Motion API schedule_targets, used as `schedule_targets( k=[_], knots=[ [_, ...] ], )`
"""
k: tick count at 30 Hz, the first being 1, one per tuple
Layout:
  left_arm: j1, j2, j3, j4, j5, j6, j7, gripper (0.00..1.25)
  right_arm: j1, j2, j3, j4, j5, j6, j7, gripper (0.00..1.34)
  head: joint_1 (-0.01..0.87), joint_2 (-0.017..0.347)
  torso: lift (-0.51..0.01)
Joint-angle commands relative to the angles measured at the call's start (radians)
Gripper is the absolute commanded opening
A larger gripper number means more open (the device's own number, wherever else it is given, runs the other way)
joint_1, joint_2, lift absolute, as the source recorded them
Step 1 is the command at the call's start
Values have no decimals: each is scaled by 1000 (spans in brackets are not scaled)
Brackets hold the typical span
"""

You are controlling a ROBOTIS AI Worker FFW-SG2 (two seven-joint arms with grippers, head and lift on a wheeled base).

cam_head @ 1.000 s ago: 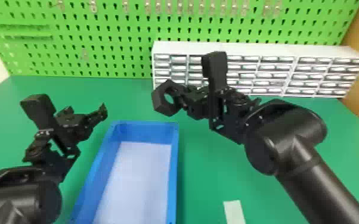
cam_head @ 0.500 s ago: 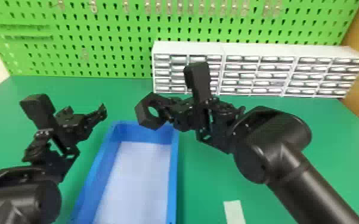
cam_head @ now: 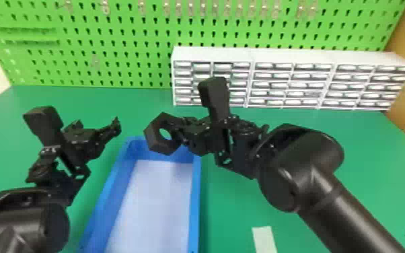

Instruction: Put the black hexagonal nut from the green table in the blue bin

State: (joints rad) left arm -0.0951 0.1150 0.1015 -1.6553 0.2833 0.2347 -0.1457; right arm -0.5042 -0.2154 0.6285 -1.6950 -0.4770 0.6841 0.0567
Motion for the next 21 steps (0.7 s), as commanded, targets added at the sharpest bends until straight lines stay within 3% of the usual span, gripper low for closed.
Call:
schedule_targets(
  k=[1,16,18,21],
  knots=[
    [0,0,0,0,-1,0,0,1120,-5,-1,16,0,-2,0,0,417,666,32,-100],
    [-2,0,-2,0,-1,0,0,1120,-17,1,37,1,-9,0,0,422,666,32,-100],
    [-2,0,-2,0,-1,0,0,1120,-16,1,37,1,-9,0,0,499,666,32,-100],
    [-2,0,-3,0,-1,0,0,1120,-16,1,39,1,-9,0,0,729,666,32,-100]
  ],
)
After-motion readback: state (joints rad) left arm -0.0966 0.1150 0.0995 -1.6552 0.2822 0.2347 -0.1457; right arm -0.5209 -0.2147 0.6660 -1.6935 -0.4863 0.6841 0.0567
